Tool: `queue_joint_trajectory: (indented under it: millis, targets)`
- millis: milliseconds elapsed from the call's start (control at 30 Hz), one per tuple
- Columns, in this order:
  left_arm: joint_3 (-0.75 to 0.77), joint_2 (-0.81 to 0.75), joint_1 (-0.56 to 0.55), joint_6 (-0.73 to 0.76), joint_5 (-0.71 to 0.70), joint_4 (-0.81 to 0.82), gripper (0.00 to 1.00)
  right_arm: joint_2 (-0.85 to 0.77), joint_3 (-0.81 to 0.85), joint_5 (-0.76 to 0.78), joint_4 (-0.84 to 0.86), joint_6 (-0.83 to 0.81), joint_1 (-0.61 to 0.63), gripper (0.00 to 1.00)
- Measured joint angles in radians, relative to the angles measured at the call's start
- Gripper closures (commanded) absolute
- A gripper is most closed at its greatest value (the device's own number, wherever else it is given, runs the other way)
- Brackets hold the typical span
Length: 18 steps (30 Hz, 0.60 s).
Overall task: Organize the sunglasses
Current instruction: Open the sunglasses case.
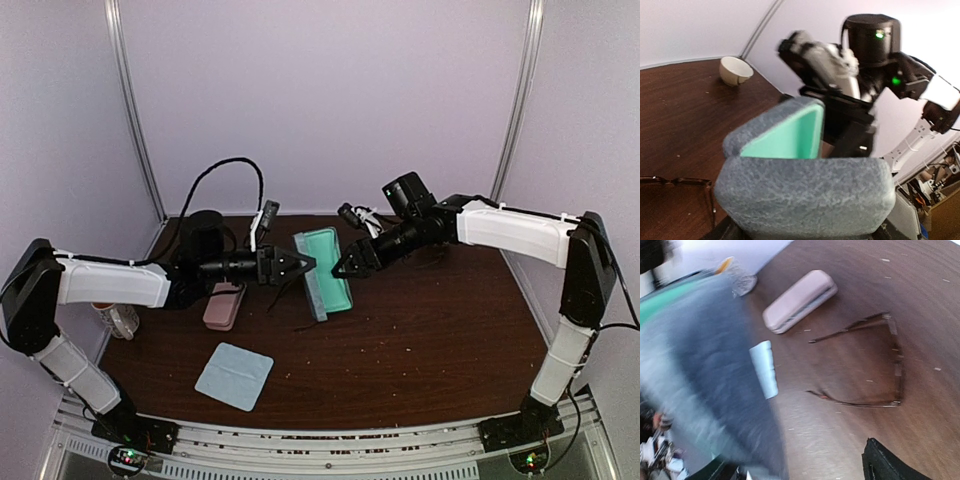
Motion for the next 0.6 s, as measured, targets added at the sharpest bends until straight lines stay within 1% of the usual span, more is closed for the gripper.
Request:
queue_joint_trajectory:
  millis: [67,100,600]
  targets:
    - [0.000,-0.003,-0.013,-0.010,0.039,0.022,1.00,0.014,0.000,0.056,0.003,0.006,-0.014,0.21]
    - [0.000,-0.007,-0.023,-0.013,0.042,0.025,1.00,0.021,-0.003,0.060,0.003,0.006,-0.020,0.21]
    - [0.000,-0.003,-0.024,-0.024,0.045,0.011,1.00,0.023,-0.016,0.072,0.006,0.010,-0.014,0.21]
